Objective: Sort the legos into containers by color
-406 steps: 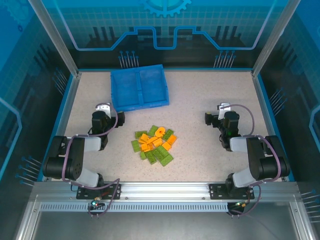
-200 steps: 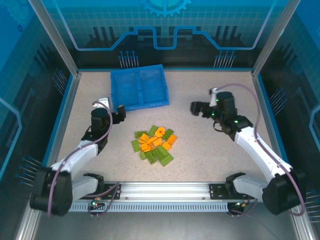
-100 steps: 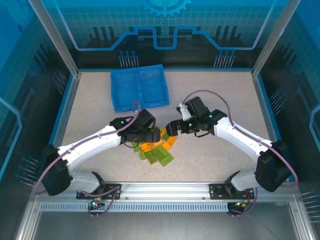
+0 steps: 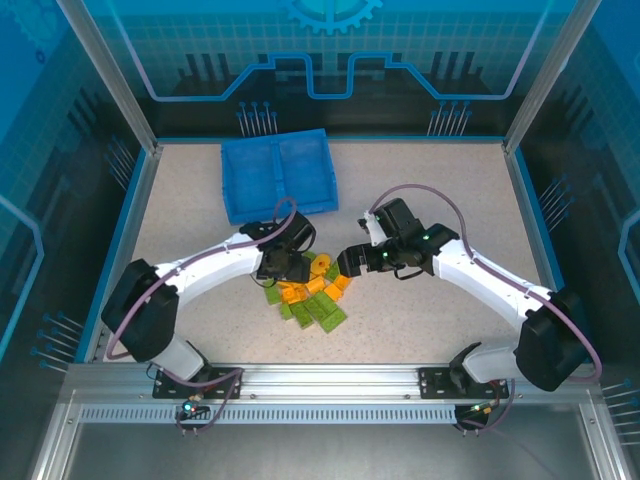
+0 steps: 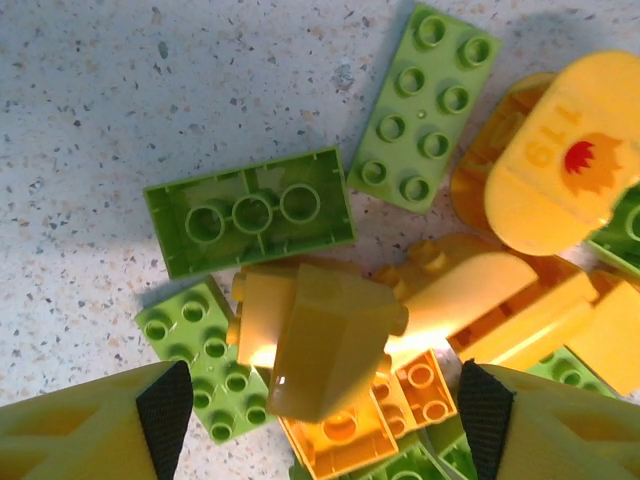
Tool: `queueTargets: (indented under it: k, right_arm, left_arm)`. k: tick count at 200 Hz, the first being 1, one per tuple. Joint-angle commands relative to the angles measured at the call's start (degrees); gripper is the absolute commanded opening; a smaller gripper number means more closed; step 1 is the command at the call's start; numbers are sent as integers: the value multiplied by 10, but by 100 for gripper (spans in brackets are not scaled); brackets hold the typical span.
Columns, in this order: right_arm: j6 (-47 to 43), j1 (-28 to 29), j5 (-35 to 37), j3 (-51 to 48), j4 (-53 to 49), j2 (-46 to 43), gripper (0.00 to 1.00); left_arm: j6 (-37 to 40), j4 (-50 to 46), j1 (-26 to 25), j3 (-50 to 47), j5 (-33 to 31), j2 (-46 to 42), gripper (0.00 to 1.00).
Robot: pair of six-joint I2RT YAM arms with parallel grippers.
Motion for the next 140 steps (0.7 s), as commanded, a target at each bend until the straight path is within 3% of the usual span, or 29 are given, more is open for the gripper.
queueTargets:
  k: [1, 54, 93, 140]
  right_arm:
    - [9, -3, 10, -7, -16, -8, 100]
    - [17, -3, 11, -12, -11, -5, 100]
    - [19, -4, 11, -8, -17, -14, 100]
    - [26, -4, 10, -2, -19, -25, 100]
  left_arm:
    - [34, 8, 4, 18, 19, 23, 71]
    - [35, 33, 7, 6, 18, 53, 53]
    - [33, 32, 7, 5, 8, 63, 49]
    - [31, 30, 9, 2, 10, 46, 36]
